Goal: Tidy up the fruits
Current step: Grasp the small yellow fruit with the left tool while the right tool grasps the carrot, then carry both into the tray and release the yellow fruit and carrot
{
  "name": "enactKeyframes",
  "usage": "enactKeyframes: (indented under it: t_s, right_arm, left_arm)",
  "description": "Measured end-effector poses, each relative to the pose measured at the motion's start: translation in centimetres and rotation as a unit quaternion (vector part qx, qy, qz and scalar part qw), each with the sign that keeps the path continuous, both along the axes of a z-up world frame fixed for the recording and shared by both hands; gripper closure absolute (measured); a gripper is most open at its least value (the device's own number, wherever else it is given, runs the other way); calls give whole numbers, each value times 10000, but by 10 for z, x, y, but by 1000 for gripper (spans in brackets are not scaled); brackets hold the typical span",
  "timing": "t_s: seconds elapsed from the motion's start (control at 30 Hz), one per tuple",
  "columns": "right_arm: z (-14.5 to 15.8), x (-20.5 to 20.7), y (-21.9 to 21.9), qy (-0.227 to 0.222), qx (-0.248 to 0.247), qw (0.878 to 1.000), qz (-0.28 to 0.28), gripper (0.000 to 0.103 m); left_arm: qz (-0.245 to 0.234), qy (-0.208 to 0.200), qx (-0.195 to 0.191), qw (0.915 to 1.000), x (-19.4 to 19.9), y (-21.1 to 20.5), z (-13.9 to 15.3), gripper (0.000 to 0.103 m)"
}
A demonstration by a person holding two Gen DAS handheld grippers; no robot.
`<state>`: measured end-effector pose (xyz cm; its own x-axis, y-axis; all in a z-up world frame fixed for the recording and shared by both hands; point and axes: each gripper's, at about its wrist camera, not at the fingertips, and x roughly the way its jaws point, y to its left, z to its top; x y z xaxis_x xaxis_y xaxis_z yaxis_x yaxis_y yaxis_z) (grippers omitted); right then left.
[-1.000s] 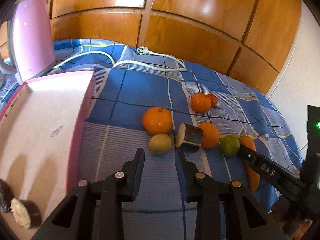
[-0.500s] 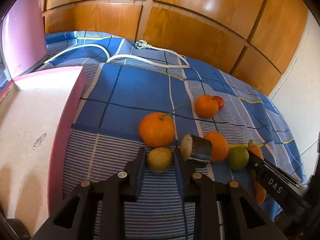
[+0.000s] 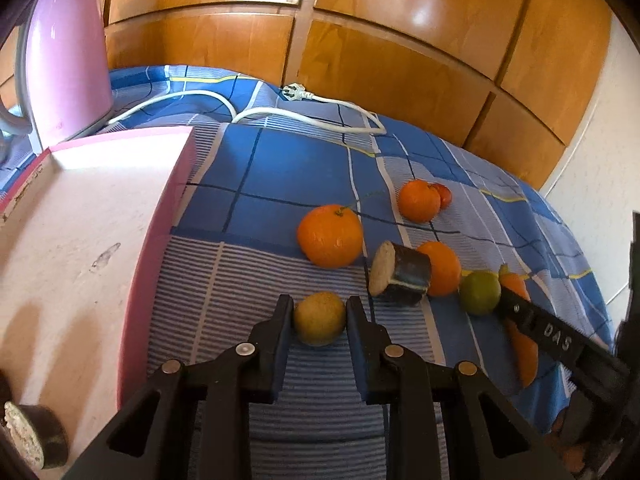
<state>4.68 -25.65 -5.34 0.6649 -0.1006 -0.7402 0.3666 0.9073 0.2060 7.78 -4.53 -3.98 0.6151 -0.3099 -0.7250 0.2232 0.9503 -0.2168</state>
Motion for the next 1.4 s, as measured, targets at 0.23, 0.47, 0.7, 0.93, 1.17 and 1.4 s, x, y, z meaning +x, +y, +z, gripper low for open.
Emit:
enactKeyframes:
  t_s: [0.23,0.47,0.7,0.93,1.17,1.4]
  right_arm:
    - [3,-2,5,63,-221,9997,28,73]
    - [5,-10,4,39,-101,9999,-12,73]
    - [14,-19,7,-182,-10,9998,-11,74]
    - [31,-31,19,-650,-16,9977,176,74]
    - [48,-40,55,-1108,19,9884,1036,74]
    - [51,-39,94,-1153,12,9771,1788,74]
  left_arm:
    - [143,-211,372,9990,-20,0,4,77]
    - [283,-432,405,9978,-37,7,14,77]
    - [383,-608,340,9968,-52,14,24,77]
    - [628,-963,215,9931,-71,28,39,77]
    - [1218,-1174,108,9855,-81,54,49,77]
    - [1798,-1107,1,9775,-83,81,50,77]
